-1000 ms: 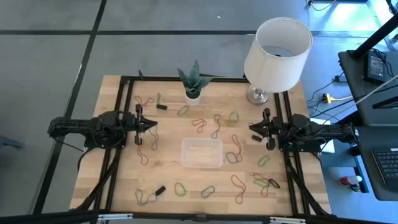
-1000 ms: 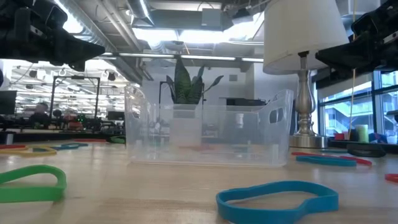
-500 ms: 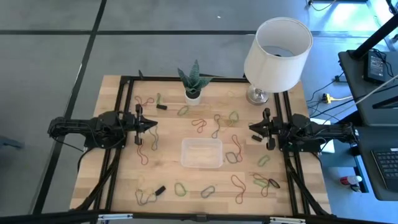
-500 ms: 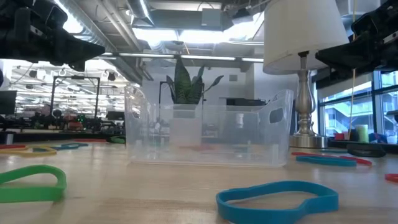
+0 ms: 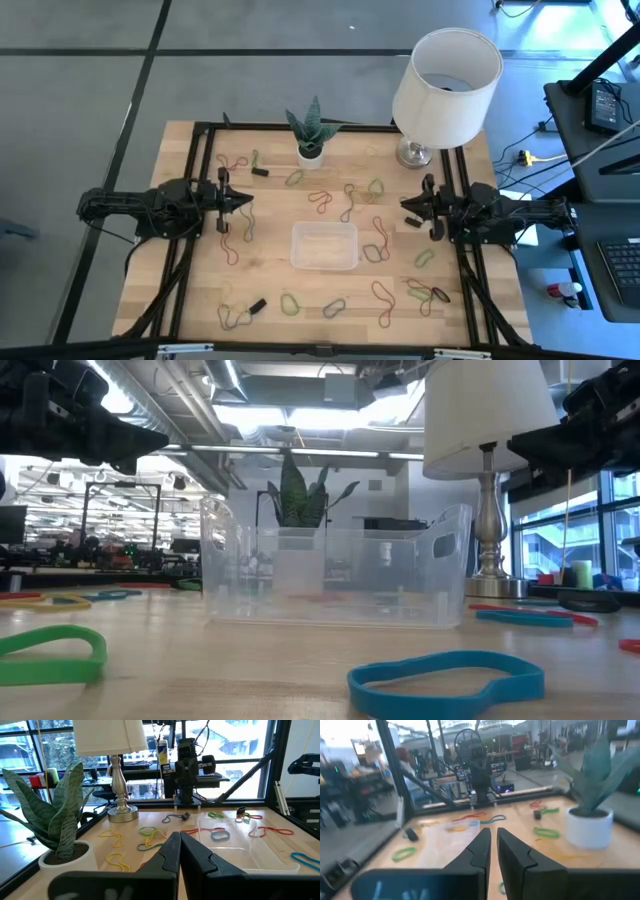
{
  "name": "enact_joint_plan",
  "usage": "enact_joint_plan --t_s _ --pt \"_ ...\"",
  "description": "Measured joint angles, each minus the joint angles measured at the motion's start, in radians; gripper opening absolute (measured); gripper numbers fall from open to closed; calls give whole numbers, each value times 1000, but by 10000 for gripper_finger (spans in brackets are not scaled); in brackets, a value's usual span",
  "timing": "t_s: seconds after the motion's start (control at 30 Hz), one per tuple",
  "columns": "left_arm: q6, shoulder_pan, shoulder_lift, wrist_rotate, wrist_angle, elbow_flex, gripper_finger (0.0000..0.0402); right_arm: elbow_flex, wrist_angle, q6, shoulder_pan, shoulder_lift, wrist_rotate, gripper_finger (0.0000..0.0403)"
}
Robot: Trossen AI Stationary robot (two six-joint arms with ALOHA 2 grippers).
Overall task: Pick and place rubber bands into bin
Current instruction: Put the black rubber band into the transparent bin
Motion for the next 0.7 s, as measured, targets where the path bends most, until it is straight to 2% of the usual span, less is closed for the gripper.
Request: enact_joint_plan --t_s 0.07,0.17,0.3,0.43,0.53,0.7 --pt "0 0 0 0 0 0 4 1 1 59 4 0 1 34" --pt "0 0 0 0 0 0 4 41 -3 45 19 2 24 11" --pt "0 0 0 0 0 0 4 174 -79 27 48 39 173 5" --pt "0 0 0 0 0 0 4 367 -309 30 69 148 286 3" --pt "0 0 0 0 0 0 4 499 -505 94 67 273 350 2" --pt "0 0 0 0 0 0 4 649 -767 239 66 508 381 2"
